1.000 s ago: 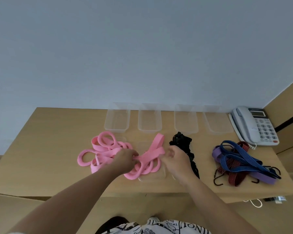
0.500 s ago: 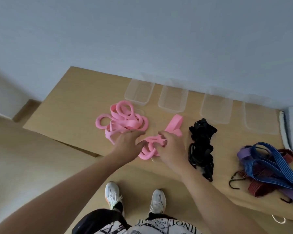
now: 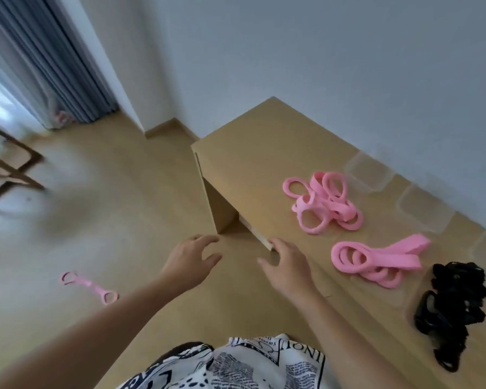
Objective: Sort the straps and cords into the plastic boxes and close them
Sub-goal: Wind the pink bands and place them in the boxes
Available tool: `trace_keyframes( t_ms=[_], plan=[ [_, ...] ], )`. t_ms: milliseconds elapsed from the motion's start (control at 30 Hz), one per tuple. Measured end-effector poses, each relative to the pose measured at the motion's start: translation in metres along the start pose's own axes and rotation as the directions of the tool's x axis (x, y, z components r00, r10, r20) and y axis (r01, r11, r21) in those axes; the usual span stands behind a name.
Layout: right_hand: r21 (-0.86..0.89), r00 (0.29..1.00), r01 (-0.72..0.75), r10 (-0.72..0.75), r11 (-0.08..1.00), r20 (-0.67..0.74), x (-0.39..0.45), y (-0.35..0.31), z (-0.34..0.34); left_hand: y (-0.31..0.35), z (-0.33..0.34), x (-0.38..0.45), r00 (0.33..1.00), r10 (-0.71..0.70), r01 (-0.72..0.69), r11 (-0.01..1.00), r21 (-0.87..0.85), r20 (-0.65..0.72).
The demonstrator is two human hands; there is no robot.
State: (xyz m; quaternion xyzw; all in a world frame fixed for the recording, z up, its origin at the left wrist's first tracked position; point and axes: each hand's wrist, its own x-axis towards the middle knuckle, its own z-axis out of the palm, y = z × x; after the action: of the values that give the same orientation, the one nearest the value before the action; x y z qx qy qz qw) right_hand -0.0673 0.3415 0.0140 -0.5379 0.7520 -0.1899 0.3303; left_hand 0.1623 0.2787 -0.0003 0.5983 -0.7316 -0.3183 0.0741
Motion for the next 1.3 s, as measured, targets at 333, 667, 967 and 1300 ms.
trace_keyframes(
  t_ms=[333, 667, 967, 1300],
  plan=[
    [-0.215, 0.930, 0.203, -0.119, 0.955, 0.348, -0.010, -0.149, 0.184, -0.255, -0.077, -0.136, 0.881, -0.457, 0.433, 0.882, -0.185, -0.118],
    [-0.260, 0.752, 0.436, -0.190, 0.861, 0.631, 0.022, -0.293, 0.313, -0.400, -0.123, -0.212, 0.576, -0.798, 0.700, 0.593, -0.397, -0.177],
    [-0.222, 0.488, 0.647, -0.172, 0.730, 0.856, 0.143, -0.403, 0.452, -0.464, -0.143, -0.176, 0.284, -0.959, 0.805, 0.252, -0.537, -0.025],
    [-0.292, 0.366, 0.696, 0.026, 0.656, 0.930, 0.260, -0.438, 0.611, -0.552, -0.153, -0.075, 0.112, -0.982, 0.810, 0.002, -0.587, 0.151]
  ],
)
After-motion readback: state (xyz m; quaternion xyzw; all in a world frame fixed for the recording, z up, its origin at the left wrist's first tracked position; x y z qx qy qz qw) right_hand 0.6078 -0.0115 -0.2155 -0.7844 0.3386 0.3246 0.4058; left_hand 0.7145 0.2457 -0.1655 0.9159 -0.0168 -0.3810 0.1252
